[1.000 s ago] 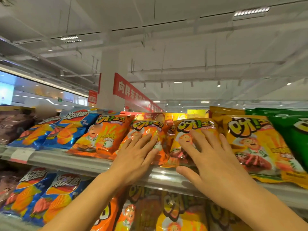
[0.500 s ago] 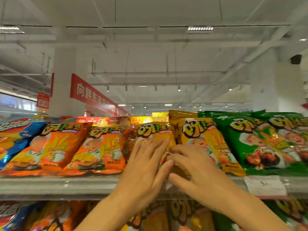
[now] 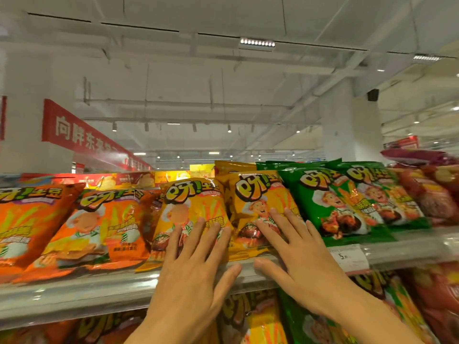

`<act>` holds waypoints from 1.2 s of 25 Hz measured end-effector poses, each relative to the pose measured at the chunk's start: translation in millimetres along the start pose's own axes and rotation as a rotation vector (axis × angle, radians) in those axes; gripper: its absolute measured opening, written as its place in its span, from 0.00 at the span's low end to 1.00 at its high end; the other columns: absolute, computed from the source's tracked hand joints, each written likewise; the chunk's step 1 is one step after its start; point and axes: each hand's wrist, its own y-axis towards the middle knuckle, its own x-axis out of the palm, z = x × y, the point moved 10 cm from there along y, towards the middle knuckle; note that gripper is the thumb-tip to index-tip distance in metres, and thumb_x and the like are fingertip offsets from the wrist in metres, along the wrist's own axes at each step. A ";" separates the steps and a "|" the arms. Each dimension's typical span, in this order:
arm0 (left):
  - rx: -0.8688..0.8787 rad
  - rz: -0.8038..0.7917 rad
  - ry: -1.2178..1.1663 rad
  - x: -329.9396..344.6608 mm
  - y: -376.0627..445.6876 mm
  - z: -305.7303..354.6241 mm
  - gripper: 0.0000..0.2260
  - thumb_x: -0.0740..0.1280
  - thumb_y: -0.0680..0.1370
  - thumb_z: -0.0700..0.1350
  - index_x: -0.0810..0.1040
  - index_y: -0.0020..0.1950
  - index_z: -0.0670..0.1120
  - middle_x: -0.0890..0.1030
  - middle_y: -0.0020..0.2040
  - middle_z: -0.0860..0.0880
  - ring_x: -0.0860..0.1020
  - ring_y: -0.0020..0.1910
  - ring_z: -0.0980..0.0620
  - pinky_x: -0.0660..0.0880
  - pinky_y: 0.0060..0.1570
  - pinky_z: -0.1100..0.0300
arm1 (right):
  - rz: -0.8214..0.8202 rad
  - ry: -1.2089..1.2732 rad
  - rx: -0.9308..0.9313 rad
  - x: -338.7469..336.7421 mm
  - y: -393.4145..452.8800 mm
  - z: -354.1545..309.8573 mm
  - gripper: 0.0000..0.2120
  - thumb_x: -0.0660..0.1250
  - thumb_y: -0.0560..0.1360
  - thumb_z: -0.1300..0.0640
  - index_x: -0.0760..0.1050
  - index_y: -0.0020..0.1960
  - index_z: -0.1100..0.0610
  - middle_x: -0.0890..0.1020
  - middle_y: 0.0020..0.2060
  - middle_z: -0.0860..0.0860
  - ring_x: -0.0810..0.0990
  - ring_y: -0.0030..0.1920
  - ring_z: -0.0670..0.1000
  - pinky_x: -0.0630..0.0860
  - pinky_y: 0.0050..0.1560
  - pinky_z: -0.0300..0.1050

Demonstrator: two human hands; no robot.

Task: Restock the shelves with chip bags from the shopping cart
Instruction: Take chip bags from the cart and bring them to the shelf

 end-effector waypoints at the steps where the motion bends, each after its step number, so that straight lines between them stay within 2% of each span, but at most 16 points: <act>1: 0.015 0.017 0.013 1.0 -0.2 0.2 0.30 0.49 0.82 0.64 0.70 0.77 0.50 0.74 0.74 0.50 0.68 0.76 0.44 0.57 0.71 0.39 | 0.010 -0.001 0.003 -0.4 -0.3 0.0 0.35 0.33 0.71 0.22 0.30 0.75 0.29 0.32 0.79 0.38 0.25 0.77 0.44 0.37 0.80 0.57; 6: -0.018 0.021 0.029 6.2 0.1 -2.5 0.30 0.50 0.82 0.65 0.73 0.75 0.50 0.75 0.74 0.49 0.68 0.77 0.43 0.59 0.71 0.37 | 0.019 0.000 -0.014 -6.9 -1.0 -1.2 0.37 0.37 0.72 0.22 0.38 0.78 0.33 0.41 0.81 0.40 0.33 0.79 0.46 0.40 0.80 0.57; 9: -0.038 -0.015 0.009 9.1 -2.2 -3.8 0.28 0.50 0.82 0.67 0.76 0.72 0.54 0.74 0.74 0.53 0.64 0.78 0.47 0.56 0.73 0.38 | -0.006 0.009 -0.057 -5.2 -3.3 0.3 0.37 0.37 0.71 0.22 0.34 0.77 0.32 0.38 0.80 0.40 0.31 0.79 0.46 0.40 0.80 0.58; 12: -0.095 -0.021 -0.033 1.0 -3.2 -6.2 0.28 0.48 0.81 0.70 0.73 0.74 0.60 0.69 0.77 0.59 0.56 0.81 0.54 0.49 0.78 0.42 | -0.027 0.007 -0.129 -2.5 -3.5 -0.1 0.36 0.38 0.73 0.24 0.30 0.77 0.33 0.31 0.79 0.42 0.26 0.78 0.49 0.38 0.80 0.60; 15: -0.211 0.022 -0.098 -7.7 -5.3 6.1 0.31 0.47 0.79 0.71 0.70 0.75 0.61 0.63 0.79 0.61 0.49 0.82 0.58 0.43 0.80 0.42 | -0.040 0.057 -0.268 -7.1 -11.7 1.7 0.34 0.44 0.77 0.27 0.36 0.79 0.34 0.31 0.79 0.42 0.25 0.77 0.50 0.35 0.79 0.62; 17: -0.264 0.068 -0.142 -8.6 -8.5 32.8 0.30 0.49 0.79 0.70 0.68 0.77 0.60 0.61 0.79 0.60 0.48 0.82 0.57 0.46 0.79 0.40 | 0.003 0.133 -0.364 -15.0 -27.0 14.0 0.32 0.48 0.78 0.29 0.47 0.79 0.35 0.36 0.80 0.40 0.27 0.77 0.46 0.32 0.78 0.60; 19: -0.232 0.076 -0.155 -4.9 -2.1 75.0 0.28 0.51 0.80 0.69 0.67 0.77 0.59 0.61 0.80 0.59 0.50 0.82 0.56 0.48 0.79 0.42 | 0.064 0.213 -0.400 -24.1 -47.3 42.8 0.29 0.50 0.77 0.31 0.57 0.77 0.36 0.46 0.80 0.39 0.33 0.78 0.42 0.32 0.78 0.56; 20: -0.212 0.069 -0.147 -2.0 4.0 94.0 0.28 0.51 0.81 0.68 0.67 0.77 0.60 0.62 0.80 0.59 0.51 0.82 0.56 0.48 0.78 0.43 | 0.099 0.239 -0.394 -29.6 -55.6 60.3 0.27 0.52 0.77 0.32 0.62 0.75 0.36 0.53 0.80 0.39 0.38 0.79 0.42 0.36 0.78 0.56; 22: -0.193 0.063 -0.136 1.1 22.2 125.8 0.27 0.51 0.81 0.68 0.66 0.77 0.61 0.62 0.80 0.59 0.50 0.81 0.57 0.47 0.78 0.47 | 0.239 0.259 -0.373 -46.9 -69.6 102.1 0.23 0.60 0.76 0.36 0.73 0.69 0.40 0.69 0.74 0.44 0.57 0.79 0.47 0.52 0.78 0.61; 23: -0.189 0.065 -0.144 1.8 34.1 140.8 0.27 0.51 0.80 0.67 0.65 0.77 0.61 0.61 0.80 0.59 0.49 0.81 0.58 0.46 0.78 0.50 | 0.318 0.246 -0.352 -56.1 -75.9 126.0 0.21 0.64 0.74 0.38 0.77 0.65 0.42 0.74 0.70 0.46 0.64 0.76 0.50 0.60 0.74 0.62; 24: -0.179 0.066 -0.150 3.2 44.6 154.2 0.26 0.51 0.80 0.67 0.64 0.77 0.61 0.60 0.80 0.59 0.48 0.81 0.59 0.45 0.78 0.52 | 0.379 0.234 -0.320 -61.9 -80.3 148.6 0.21 0.66 0.73 0.39 0.78 0.64 0.43 0.75 0.69 0.46 0.67 0.75 0.51 0.64 0.72 0.62; 27: -0.113 0.017 -0.163 16.2 70.9 197.6 0.27 0.49 0.81 0.68 0.59 0.79 0.61 0.55 0.81 0.61 0.43 0.81 0.61 0.48 0.80 0.52 | 0.368 0.288 -0.160 -59.2 -85.3 216.9 0.23 0.63 0.78 0.39 0.72 0.71 0.43 0.68 0.74 0.44 0.55 0.78 0.47 0.56 0.77 0.59; 29: -0.057 -0.010 -0.156 28.1 89.2 227.3 0.27 0.46 0.82 0.68 0.52 0.81 0.64 0.49 0.82 0.62 0.39 0.81 0.60 0.46 0.81 0.51 | 0.270 0.268 -0.020 -45.7 -85.0 262.7 0.28 0.53 0.80 0.33 0.61 0.77 0.40 0.58 0.79 0.43 0.45 0.80 0.45 0.47 0.81 0.56; 30: -0.036 -0.018 -0.137 33.4 97.5 238.7 0.27 0.44 0.81 0.69 0.48 0.81 0.66 0.46 0.82 0.62 0.37 0.80 0.59 0.44 0.81 0.50 | 0.217 0.219 0.030 -39.1 -83.9 280.1 0.32 0.48 0.78 0.30 0.55 0.79 0.39 0.52 0.80 0.43 0.41 0.80 0.45 0.43 0.81 0.56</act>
